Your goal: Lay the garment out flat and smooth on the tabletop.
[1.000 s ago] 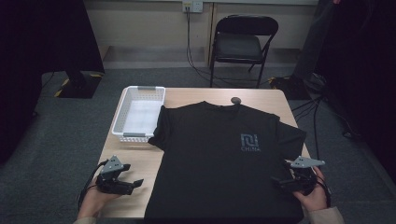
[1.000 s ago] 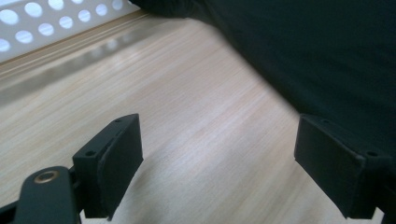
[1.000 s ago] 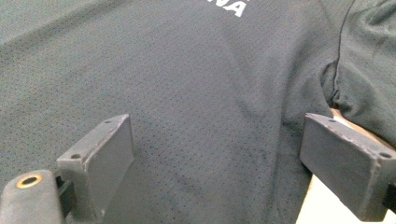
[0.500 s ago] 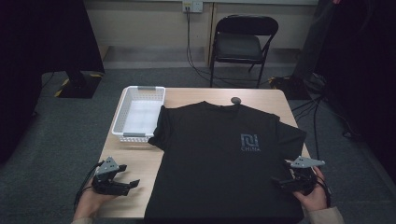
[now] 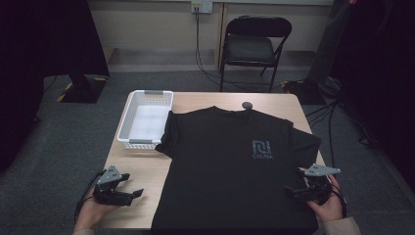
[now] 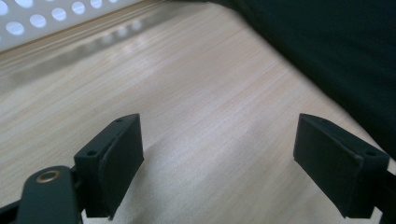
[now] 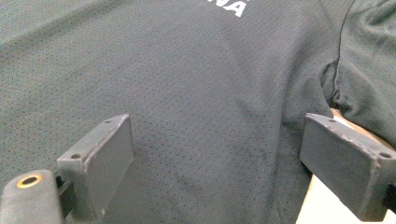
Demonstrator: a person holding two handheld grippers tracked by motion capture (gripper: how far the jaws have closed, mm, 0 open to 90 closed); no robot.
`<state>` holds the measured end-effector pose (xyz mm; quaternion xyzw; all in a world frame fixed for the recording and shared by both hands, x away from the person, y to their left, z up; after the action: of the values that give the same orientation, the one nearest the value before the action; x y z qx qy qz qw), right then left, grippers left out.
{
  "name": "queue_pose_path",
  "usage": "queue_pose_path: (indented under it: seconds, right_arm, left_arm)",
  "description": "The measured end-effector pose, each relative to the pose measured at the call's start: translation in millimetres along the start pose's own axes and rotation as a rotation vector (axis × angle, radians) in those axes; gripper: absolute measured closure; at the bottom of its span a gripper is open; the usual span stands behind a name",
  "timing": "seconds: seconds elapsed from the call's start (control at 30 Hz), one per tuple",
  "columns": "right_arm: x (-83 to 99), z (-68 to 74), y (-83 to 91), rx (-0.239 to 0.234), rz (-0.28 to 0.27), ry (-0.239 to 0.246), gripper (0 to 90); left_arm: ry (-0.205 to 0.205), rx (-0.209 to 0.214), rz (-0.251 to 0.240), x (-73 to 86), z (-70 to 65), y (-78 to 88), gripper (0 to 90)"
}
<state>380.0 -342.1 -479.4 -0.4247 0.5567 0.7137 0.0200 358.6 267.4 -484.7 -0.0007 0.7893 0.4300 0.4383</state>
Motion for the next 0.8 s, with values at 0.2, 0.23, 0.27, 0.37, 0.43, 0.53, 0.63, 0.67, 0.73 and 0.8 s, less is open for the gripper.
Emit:
queue_pose_path:
  seconds: [0.2,0.23,0.27,0.37,0.43,0.53,0.63,0.67,0.73,0.8]
  right_arm:
    - [0.0,0.0,0.0,0.0,0.0,0.001,8.8]
    - [0.0,0.0,0.0,0.0,0.0,0.0,8.9]
    - [0.0,0.0,0.0,0.0,0.0,0.001,8.9]
    - [0.0,0.0,0.0,0.0,0.0,0.0,8.9]
    - [0.0,0.0,0.0,0.0,0.0,0.001,8.9]
    - [0.0,0.0,0.0,0.0,0.0,0.0,8.9]
    - [0.1,0.0,0.0,0.0,0.0,0.001,8.9]
    - [0.0,0.0,0.0,0.0,0.0,0.001,8.8]
    - [0.0,0.0,0.0,0.0,0.0,0.0,8.9]
    - [0.1,0.0,0.0,0.0,0.0,0.001,8.9]
  left_arm:
    - [-0.002,-0.007,0.008,3.8,2.4,1.4,15.6]
    - [-0.002,-0.009,0.01,4.3,2.5,1.4,15.6]
    - [-0.004,-0.007,0.011,4.7,2.5,1.2,15.7]
    - [-0.012,-0.006,0.02,5.8,2.3,0.5,16.1]
    - [-0.015,-0.008,0.02,6.0,2.6,0.4,16.1]
    - [-0.012,-0.013,0.021,6.9,3.5,0.9,16.2]
    - [-0.015,-0.027,0.031,8.1,4.6,1.3,16.5]
    - [-0.015,-0.029,0.028,7.9,5.2,1.8,16.6]
    - [-0.004,-0.027,0.024,8.1,5.5,2.3,16.7]
    - [-0.005,-0.023,0.034,9.6,5.3,1.5,16.7]
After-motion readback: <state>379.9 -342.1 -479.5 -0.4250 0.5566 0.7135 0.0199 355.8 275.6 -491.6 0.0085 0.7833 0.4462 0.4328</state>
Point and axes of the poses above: each handheld gripper's, and its own axes: y roughly backward along the jaws, x roughly out of its underside, z roughly to its left, the point moved 5 cm from there along -y, roughly forward along the jaws, and after that the axes turned 4 degrees about x, right-handed, at the moved point
